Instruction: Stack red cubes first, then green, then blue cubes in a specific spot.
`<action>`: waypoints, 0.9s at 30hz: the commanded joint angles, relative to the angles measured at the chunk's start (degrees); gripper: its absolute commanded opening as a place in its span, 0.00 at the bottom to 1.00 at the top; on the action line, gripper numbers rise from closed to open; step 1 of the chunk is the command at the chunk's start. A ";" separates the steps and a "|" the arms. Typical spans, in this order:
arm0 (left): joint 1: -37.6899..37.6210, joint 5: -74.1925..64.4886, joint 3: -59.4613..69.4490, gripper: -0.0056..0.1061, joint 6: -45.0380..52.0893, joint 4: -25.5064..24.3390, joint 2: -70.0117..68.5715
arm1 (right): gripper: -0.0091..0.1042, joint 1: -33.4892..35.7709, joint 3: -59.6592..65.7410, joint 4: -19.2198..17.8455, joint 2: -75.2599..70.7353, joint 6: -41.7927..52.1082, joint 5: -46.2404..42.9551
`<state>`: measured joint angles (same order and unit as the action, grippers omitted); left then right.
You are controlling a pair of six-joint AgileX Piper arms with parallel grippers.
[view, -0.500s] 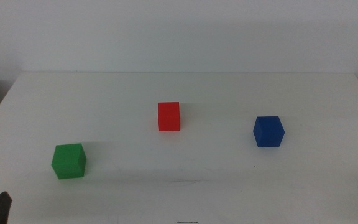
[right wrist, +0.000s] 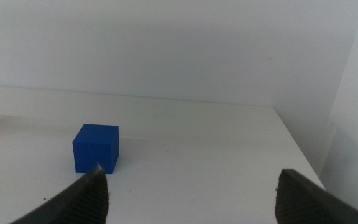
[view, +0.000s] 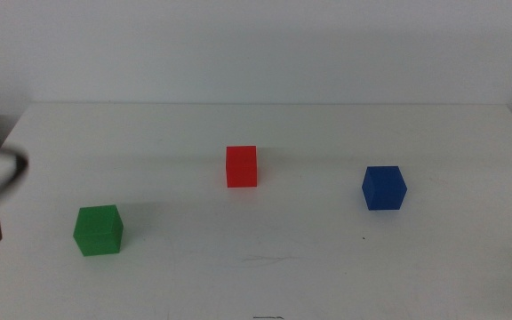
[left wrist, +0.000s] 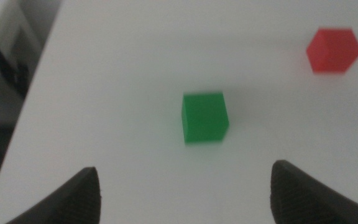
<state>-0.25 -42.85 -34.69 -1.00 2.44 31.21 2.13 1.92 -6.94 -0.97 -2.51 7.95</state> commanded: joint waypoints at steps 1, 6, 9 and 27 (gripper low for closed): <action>0.01 -6.19 -7.98 0.89 -2.20 0.97 5.46 | 0.87 -0.07 -1.30 -0.69 -0.88 0.74 -4.26; 0.01 -19.05 -19.67 0.89 -2.59 0.91 16.03 | 0.87 -0.07 -1.30 -0.69 -0.88 0.74 -4.26; 0.01 -21.69 -24.59 0.89 -2.59 1.34 22.16 | 0.87 -0.07 -1.30 -0.69 -0.88 0.74 -4.26; -20.76 -22.73 -56.12 0.89 -18.72 -13.59 57.39 | 0.87 -0.07 -1.30 -0.69 -0.88 0.74 -4.26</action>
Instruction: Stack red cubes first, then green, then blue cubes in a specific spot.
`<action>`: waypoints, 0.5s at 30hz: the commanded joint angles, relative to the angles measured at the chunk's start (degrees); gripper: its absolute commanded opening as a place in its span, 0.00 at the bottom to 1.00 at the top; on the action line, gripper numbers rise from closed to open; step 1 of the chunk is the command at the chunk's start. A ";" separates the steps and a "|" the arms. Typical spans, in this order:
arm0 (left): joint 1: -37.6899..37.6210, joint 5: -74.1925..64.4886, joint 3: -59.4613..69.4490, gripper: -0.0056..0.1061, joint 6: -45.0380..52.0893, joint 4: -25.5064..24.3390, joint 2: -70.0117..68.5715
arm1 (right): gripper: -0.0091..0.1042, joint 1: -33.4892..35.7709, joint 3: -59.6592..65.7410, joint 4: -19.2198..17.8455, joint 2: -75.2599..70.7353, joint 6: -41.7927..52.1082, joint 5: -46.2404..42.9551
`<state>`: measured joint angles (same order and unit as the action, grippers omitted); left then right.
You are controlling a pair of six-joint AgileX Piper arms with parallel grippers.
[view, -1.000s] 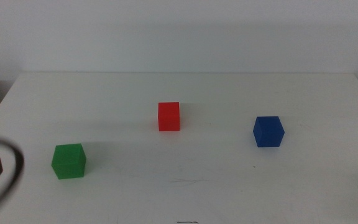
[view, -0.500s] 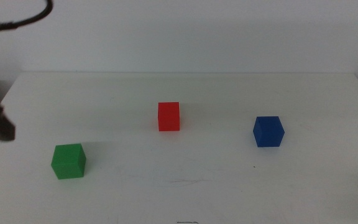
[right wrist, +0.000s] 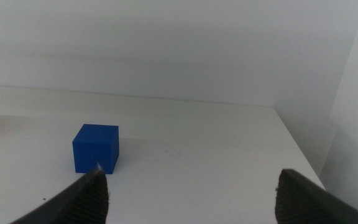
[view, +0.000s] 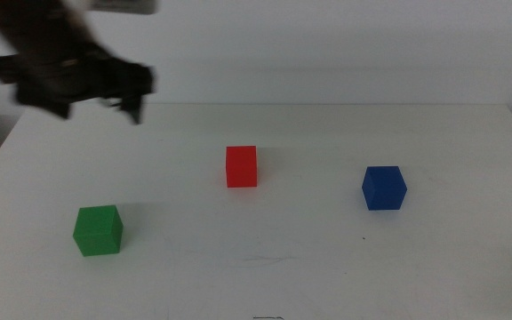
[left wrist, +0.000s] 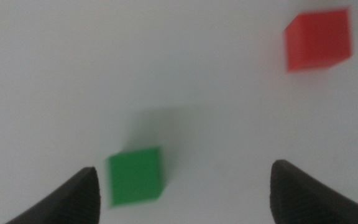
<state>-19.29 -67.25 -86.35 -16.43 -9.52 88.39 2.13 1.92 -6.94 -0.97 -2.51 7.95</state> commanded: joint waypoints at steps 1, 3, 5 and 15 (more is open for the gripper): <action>-2.51 1.67 -6.86 0.89 -4.75 -1.36 2.61 | 0.87 -0.07 -1.30 -0.69 -0.88 0.74 -4.26; -3.69 1.67 -11.11 0.89 -6.59 -0.67 7.27 | 0.87 -0.07 -1.30 -0.69 -0.88 0.74 -4.26; -4.65 1.67 -15.74 0.89 -7.85 0.86 11.31 | 0.87 -0.07 -1.30 -0.69 -0.88 0.74 -4.26; -7.54 1.98 -31.15 0.89 -7.94 4.71 28.50 | 0.87 -0.07 -1.30 -0.69 -0.88 0.74 -4.26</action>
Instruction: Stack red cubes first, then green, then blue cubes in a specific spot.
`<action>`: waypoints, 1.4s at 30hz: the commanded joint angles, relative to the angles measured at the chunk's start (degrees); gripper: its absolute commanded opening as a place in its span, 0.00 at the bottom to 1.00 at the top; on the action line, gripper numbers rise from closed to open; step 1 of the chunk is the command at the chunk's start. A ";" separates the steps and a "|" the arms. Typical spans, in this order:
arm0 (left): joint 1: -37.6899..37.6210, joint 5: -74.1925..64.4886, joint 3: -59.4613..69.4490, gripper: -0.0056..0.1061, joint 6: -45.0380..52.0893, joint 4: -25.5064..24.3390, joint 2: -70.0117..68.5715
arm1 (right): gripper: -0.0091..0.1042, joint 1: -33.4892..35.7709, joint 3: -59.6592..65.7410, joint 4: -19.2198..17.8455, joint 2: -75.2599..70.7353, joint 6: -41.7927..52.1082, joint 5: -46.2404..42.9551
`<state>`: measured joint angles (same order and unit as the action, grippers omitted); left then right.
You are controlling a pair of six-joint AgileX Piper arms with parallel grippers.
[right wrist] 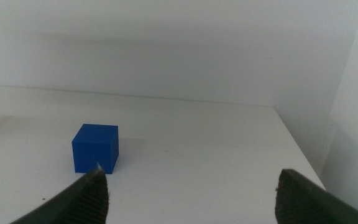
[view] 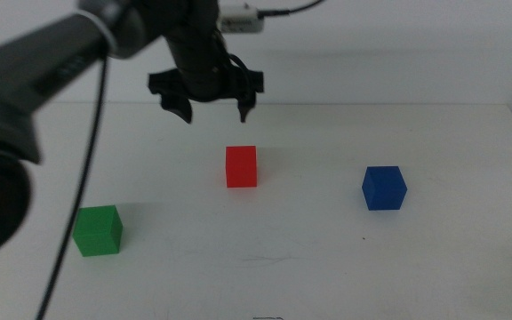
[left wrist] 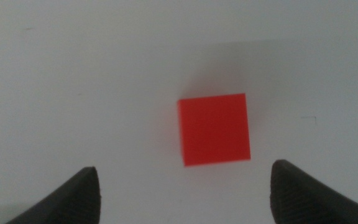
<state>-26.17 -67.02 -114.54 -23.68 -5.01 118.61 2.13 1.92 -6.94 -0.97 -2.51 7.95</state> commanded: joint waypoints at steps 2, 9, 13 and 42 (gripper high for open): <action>-1.15 2.35 -4.63 0.89 -0.69 0.20 0.76 | 0.87 -0.07 -1.30 -0.69 -0.88 0.74 -4.26; -1.42 4.40 -6.66 0.89 -0.63 0.12 6.43 | 0.87 -0.07 -1.30 -0.69 -0.88 0.74 -4.26; -1.71 6.80 -6.64 0.89 -1.33 0.43 8.23 | 0.87 -0.07 -1.30 -0.69 -0.88 0.74 -4.26; -1.71 4.96 -6.84 0.29 -4.26 2.79 8.54 | 0.87 -0.05 -1.30 -0.69 -0.88 0.74 -4.21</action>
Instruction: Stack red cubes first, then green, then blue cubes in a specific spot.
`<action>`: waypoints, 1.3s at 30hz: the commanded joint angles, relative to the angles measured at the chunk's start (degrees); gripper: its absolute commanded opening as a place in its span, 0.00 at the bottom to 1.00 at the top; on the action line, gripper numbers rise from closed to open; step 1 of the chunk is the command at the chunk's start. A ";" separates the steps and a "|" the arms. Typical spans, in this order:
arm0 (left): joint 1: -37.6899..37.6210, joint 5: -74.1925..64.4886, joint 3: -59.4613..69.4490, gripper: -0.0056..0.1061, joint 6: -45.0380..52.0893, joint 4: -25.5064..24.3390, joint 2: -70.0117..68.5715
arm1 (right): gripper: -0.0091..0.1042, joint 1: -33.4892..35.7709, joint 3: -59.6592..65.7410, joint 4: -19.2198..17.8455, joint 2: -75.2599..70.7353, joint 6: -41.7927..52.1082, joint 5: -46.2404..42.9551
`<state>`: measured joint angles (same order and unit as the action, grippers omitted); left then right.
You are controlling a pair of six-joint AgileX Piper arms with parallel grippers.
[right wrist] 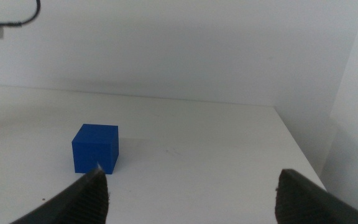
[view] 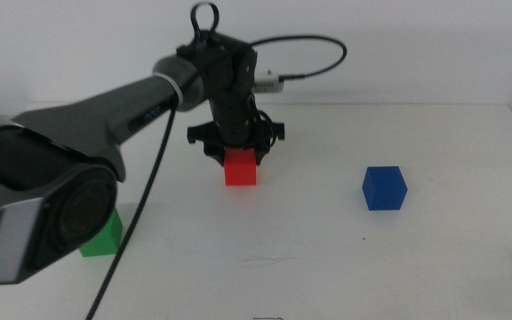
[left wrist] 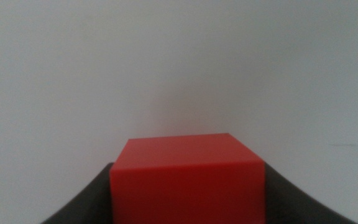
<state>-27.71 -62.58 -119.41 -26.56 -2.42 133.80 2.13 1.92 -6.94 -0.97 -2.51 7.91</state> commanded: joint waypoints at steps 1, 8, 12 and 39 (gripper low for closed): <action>-0.17 0.08 -1.96 0.26 -1.31 0.33 -7.55 | 0.87 -0.05 -1.30 -0.69 -0.88 0.74 -4.17; -2.38 -5.78 -0.34 0.21 -2.28 -3.93 -14.29 | 0.87 -0.05 -1.30 -0.69 -0.88 0.74 -4.17; -5.24 -2.82 6.72 0.21 -5.30 -5.40 -20.04 | 0.87 -0.05 -1.30 -0.69 -0.88 0.74 -4.17; -15.70 21.08 35.73 0.21 -28.72 -9.97 -22.14 | 0.87 -0.05 -1.30 -0.69 -0.88 0.74 -4.17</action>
<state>-43.14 -43.44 -82.43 -54.14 -11.86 114.51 2.13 1.92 -6.94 -0.97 -2.51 7.91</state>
